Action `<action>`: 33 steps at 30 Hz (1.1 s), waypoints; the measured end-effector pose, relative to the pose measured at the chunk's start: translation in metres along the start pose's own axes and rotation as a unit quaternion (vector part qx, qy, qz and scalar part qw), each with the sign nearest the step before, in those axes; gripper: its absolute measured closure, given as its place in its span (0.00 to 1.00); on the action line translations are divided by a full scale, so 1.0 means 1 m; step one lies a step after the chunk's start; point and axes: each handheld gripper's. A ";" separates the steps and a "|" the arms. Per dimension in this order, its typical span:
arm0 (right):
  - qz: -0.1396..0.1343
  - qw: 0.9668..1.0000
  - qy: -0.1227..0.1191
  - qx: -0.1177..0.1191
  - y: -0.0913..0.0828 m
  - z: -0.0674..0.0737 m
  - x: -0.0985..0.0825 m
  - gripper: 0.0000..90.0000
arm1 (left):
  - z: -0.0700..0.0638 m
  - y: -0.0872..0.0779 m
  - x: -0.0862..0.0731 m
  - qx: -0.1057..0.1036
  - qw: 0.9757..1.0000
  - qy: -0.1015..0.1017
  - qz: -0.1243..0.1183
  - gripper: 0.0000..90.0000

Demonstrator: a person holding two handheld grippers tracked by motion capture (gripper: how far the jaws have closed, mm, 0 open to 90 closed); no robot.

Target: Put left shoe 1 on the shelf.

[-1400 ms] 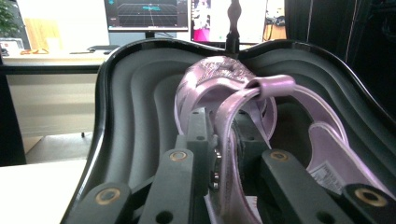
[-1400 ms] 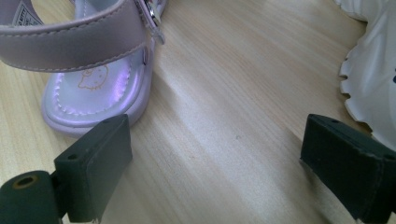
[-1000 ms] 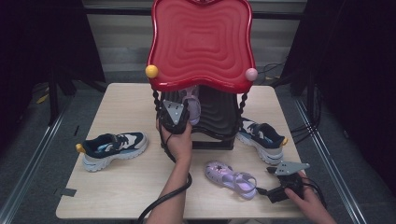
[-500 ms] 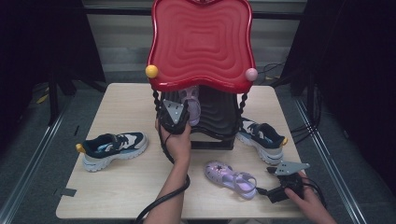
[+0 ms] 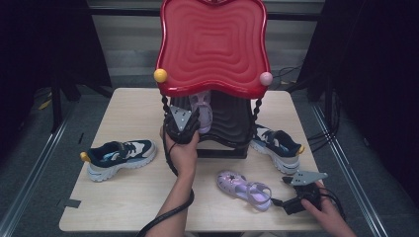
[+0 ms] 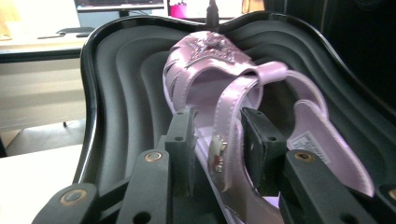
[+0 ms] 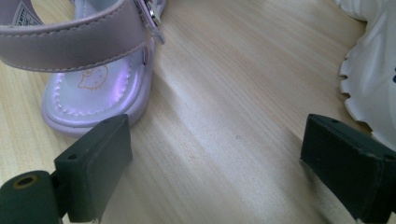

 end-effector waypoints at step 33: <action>-0.001 1.000 0.003 -0.001 0.000 0.001 0.000 0.08 | 0.031 -0.039 0.011 -0.121 0.989 -0.017 0.083 0.44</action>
Point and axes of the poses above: each handheld gripper's, and its own axes: y roughly forward along the jaws, x roughly out of its top, z roughly to its left, and after that the axes turned 12 degrees about x, right-handed
